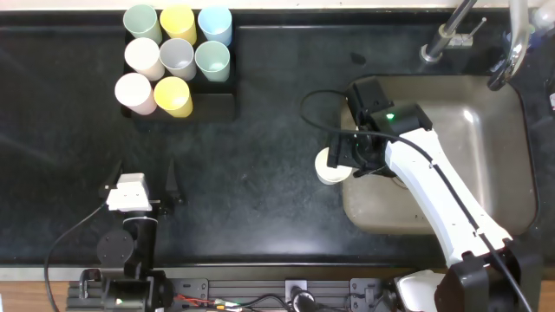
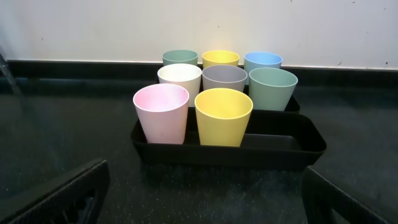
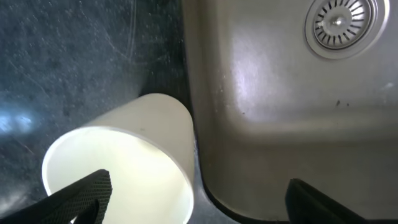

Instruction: Store Cups

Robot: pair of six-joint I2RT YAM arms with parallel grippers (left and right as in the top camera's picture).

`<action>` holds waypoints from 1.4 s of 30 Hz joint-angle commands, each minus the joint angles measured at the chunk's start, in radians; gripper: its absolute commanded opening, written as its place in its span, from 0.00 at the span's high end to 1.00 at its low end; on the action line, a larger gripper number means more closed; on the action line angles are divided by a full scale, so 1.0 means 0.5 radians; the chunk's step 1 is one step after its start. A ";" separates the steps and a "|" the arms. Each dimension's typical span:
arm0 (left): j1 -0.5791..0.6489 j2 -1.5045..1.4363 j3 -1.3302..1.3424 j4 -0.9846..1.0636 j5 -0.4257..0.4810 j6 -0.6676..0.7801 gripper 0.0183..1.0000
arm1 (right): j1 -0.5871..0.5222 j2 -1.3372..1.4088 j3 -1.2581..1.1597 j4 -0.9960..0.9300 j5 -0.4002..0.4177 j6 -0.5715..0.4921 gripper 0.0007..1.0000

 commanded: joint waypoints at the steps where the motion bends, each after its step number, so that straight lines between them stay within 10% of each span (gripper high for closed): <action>1: 0.013 -0.024 -0.002 -0.007 0.025 0.044 0.00 | 0.017 -0.008 -0.032 0.007 0.076 -0.001 0.13; 12: 0.013 -0.024 -0.002 -0.006 0.025 0.044 0.00 | 0.017 -0.009 -0.205 0.163 0.065 -0.002 0.21; 16: 0.013 -0.024 -0.002 -0.006 0.025 0.044 0.00 | 0.017 -0.009 -0.205 0.179 0.064 -0.002 0.76; 19: 0.013 -0.024 -0.002 -0.006 0.025 0.044 0.00 | 0.017 -0.009 -0.205 0.192 0.064 -0.002 0.96; 42: 0.013 -0.024 -0.002 -0.006 0.025 0.044 0.00 | 0.545 0.401 1.574 -0.084 0.188 0.080 0.96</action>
